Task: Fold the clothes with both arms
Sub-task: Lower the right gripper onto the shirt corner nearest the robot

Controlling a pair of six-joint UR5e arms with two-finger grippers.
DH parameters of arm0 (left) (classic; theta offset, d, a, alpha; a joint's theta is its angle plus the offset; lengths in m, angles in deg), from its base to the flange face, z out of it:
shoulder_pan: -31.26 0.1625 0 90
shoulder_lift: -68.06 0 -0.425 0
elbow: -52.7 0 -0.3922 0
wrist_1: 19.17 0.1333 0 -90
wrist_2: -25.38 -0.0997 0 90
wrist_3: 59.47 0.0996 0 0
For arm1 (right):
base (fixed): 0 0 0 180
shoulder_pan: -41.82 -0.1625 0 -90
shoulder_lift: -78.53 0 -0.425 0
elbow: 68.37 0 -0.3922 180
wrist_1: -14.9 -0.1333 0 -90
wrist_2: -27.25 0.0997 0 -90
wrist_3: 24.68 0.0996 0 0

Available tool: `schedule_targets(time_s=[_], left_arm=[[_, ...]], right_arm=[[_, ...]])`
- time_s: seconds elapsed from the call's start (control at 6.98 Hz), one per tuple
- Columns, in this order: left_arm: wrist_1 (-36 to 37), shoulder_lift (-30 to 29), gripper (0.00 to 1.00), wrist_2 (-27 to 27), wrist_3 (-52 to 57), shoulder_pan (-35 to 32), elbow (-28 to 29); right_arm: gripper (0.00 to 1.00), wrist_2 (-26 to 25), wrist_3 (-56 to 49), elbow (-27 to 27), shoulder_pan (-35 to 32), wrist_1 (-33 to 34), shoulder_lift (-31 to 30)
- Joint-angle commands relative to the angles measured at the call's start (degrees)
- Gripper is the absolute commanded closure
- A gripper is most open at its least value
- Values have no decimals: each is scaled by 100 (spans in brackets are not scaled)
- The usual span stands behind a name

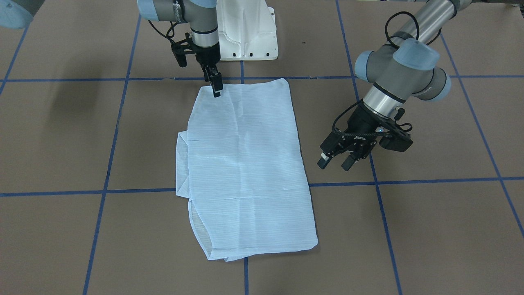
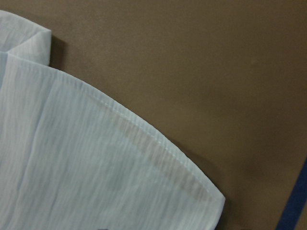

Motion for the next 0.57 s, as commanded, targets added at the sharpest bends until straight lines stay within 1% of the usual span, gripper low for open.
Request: schedule_targets(time_s=[0.0,0.14,0.29,0.43], left_arm=[[0,51,0,-79,0,9,0],[0,60,0,-89,-9,18,-9],[0,60,0,-89,-9,18,-9],[0,60,0,-89,-9,18,-9]], right_arm=[[35,0,0,-3,20,-7,1],[52,0,9,-12,55,-7,-17],[90,0,0,-3,64,-7,-17],[100,9,-17,-3,56,-7,-17]])
